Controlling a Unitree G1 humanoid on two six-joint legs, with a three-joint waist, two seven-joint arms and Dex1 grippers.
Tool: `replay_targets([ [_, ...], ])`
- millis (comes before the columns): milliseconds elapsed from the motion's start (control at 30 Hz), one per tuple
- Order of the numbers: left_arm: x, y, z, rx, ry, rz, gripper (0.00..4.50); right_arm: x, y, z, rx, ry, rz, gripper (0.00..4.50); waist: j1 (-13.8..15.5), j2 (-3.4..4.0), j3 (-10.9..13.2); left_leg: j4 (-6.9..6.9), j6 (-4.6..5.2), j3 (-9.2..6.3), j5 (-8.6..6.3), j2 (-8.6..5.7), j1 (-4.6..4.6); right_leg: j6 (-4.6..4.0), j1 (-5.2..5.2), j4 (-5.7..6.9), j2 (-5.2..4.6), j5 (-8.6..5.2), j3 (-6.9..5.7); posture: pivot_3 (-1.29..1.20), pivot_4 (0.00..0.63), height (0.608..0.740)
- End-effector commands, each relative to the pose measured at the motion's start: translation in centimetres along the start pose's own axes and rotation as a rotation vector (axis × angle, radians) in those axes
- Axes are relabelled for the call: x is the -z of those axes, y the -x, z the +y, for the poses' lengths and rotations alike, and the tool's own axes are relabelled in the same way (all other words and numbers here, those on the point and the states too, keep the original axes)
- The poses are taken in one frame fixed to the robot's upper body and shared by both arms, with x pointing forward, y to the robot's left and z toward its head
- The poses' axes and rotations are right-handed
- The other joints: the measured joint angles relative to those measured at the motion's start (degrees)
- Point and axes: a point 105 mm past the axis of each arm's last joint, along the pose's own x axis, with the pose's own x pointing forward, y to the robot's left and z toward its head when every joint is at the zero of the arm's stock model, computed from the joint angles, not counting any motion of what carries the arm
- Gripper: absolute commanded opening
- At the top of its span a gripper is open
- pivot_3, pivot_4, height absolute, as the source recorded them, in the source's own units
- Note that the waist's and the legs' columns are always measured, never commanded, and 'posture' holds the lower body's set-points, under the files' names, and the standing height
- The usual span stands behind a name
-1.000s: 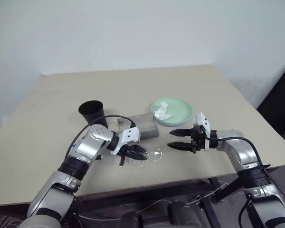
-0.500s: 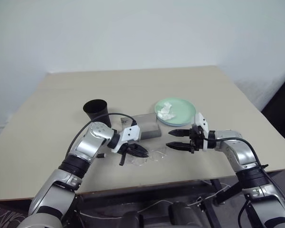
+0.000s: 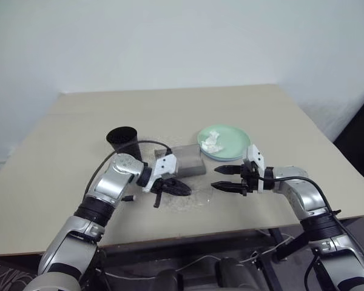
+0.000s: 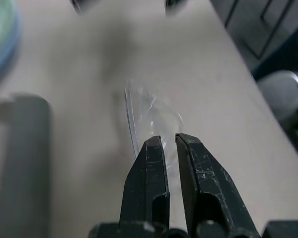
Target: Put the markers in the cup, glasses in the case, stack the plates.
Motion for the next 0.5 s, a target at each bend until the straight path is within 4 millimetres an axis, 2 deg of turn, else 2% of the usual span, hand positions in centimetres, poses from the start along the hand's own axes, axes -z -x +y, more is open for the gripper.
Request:
replay_targets([
  [33, -2.6, 2.1, 1.4, -0.071, -0.086, -0.047, 0.33, -1.2, 0.3, -0.6, 0.018, 0.053, -0.015, 3.04, 0.0, 0.0, 0.0, 0.0, 0.0, 0.0, 0.0, 0.0, 0.0, 0.0, 0.0, 0.0, 0.0, 0.0, 0.0, 0.0, 0.0, 0.737],
  [233, -2.5, 3.0, 2.6, -0.12, -0.1, -0.022, 0.33, -1.2, 0.2, -0.9, 0.024, 0.058, -0.012, 3.04, -0.01, 0.0, 0.0, 0.0, 0.0, 0.01, 0.0, -0.01, 0.02, 0.0, 0.01, 0.0, 0.0, 0.0, 0.0, 0.0, 0.0, 0.737],
  [400, -1.2, 1.7, 2.1, -0.074, -0.071, 0.025, 0.33, -1.1, 0.1, -1.0, 0.034, 0.061, -0.012, 3.04, -0.01, 0.0, 0.0, -0.01, 0.0, 0.0, 0.0, -0.01, 0.02, 0.0, 0.02, 0.0, 0.0, 0.0, 0.0, 0.0, 0.0, 0.737],
  [433, -0.9, 1.4, 2.0, -0.058, -0.061, 0.036, 0.73, -1.0, 0.0, -1.0, 0.035, 0.061, -0.012, 3.04, -0.01, 0.0, 0.0, -0.01, 0.0, 0.0, 0.0, -0.01, 0.01, 0.0, 0.02, 0.0, 0.0, 0.0, 0.0, 0.0, 0.0, 0.737],
  [500, -0.6, 0.8, 1.8, -0.044, -0.074, 0.052, 1.23, -0.9, 0.1, -1.0, 0.038, 0.06, -0.012, 3.04, 0.0, 0.0, 0.0, -0.01, 0.0, 0.0, 0.0, -0.02, 0.01, 0.0, 0.02, -0.01, 0.0, 0.0, 0.01, 0.0, 0.0, 0.737],
])
